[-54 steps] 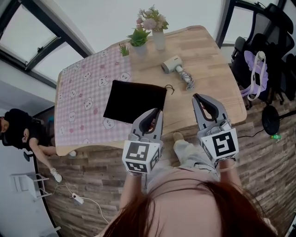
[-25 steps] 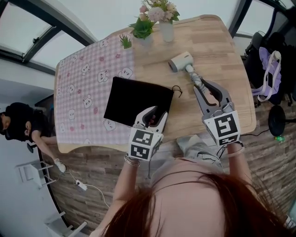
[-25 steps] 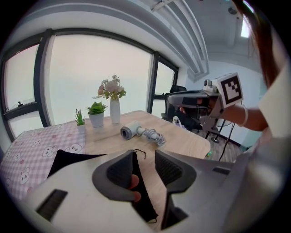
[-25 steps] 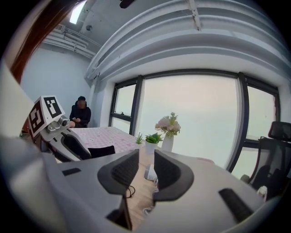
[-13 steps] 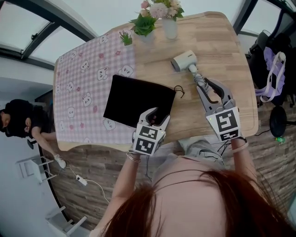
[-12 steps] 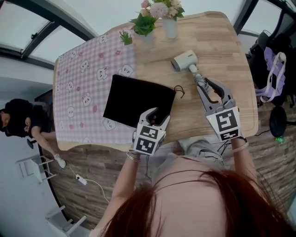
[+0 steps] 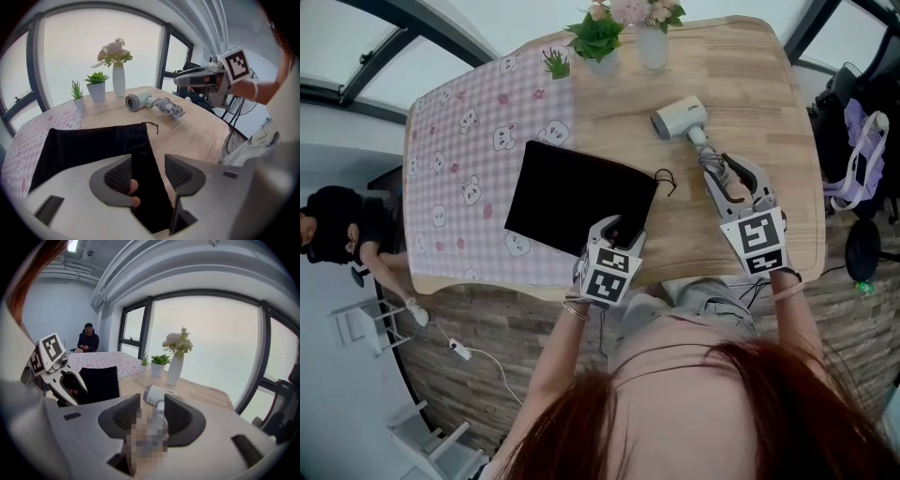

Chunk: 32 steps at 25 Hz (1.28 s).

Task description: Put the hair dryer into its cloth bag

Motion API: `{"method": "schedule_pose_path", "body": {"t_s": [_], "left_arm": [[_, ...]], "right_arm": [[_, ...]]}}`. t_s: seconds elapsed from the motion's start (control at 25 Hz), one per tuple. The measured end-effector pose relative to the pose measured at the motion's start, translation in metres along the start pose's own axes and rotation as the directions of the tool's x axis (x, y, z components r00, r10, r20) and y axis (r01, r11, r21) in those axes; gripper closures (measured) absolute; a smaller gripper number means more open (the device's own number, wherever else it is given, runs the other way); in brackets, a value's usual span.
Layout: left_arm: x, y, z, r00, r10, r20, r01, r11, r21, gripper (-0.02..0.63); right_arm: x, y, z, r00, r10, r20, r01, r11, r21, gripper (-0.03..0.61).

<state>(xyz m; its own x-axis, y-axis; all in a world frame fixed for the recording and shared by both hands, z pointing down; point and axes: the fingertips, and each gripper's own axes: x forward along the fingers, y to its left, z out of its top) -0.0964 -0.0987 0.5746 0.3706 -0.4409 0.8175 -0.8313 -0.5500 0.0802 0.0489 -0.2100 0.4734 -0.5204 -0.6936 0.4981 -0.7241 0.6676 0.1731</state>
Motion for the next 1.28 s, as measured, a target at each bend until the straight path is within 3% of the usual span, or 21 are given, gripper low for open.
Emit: {"method": "schedule_pose_path", "body": {"t_s": [0.36,0.76,1.28], "left_arm": [[0.020,0.007,-0.014,0.997,0.036,-0.066,-0.036,0.999,0.007,0.414],[0.028,0.016,-0.015,0.994,0.061,-0.086,-0.062,0.998,-0.006,0.420],[0.023,0.030,-0.003,0.995,0.091,-0.046,-0.093,0.995,-0.037,0.529]], "right_arm": [[0.023,-0.003,-0.031,0.998,0.029,-0.059,-0.029,1.000,0.001,0.397],[0.049,-0.005,-0.064,0.990,0.051,-0.130,-0.044,0.997,0.060,0.329],[0.076,-0.008,-0.083,0.981,0.048,-0.189,-0.028,0.994,0.109,0.284]]}}
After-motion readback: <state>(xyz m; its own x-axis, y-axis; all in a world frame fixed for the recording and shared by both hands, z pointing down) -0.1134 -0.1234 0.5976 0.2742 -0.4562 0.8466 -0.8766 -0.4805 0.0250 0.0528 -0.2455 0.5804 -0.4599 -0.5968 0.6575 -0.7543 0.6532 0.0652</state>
